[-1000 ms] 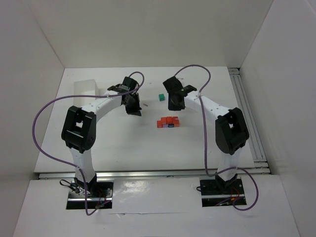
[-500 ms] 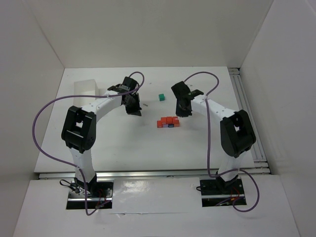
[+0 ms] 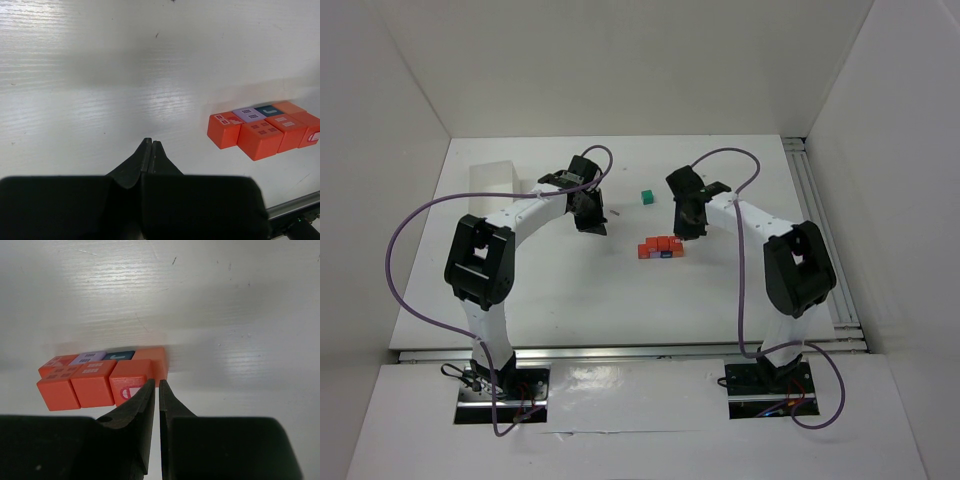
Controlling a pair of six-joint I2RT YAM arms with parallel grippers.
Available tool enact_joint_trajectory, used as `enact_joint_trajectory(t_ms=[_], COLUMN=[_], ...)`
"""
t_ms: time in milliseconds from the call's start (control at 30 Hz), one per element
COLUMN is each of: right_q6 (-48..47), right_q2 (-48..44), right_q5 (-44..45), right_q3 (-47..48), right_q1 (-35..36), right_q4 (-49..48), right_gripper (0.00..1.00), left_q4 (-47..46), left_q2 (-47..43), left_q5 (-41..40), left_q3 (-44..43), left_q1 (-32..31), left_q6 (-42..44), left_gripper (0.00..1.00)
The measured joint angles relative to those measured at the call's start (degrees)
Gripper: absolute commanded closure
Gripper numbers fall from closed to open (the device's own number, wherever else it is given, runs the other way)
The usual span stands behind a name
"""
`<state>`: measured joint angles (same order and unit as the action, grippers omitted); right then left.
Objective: Build the wood block tower
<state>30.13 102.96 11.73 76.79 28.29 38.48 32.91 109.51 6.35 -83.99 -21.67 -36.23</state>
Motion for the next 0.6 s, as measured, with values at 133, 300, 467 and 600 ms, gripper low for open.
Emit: enact_joint_trajectory(t_ms=[133,300,467,600], right_q6=[0.0,0.0,0.0,0.0], right_q2=[0.5,0.7,0.8,0.8], right_q5=[-0.2,-0.6,-0.6,-0.6], right_q3=[0.0,0.0,0.0,0.0], right_q1=[0.1,0.2,0.2,0.2], right_q4=[0.0,0.0,0.0,0.0], right_gripper=[0.85,0.85,0.85,0.85], left_q4=[0.0,0.0,0.0,0.0], left_q2=[0.0,0.0,0.0,0.0], left_q5=[0.0,0.0,0.0,0.0], left_q3=[0.0,0.0,0.0,0.0], left_q1=[0.0,0.0,0.0,0.0], left_q6=[0.0,0.0,0.0,0.0], left_gripper=[1.0,1.0,1.0,1.0])
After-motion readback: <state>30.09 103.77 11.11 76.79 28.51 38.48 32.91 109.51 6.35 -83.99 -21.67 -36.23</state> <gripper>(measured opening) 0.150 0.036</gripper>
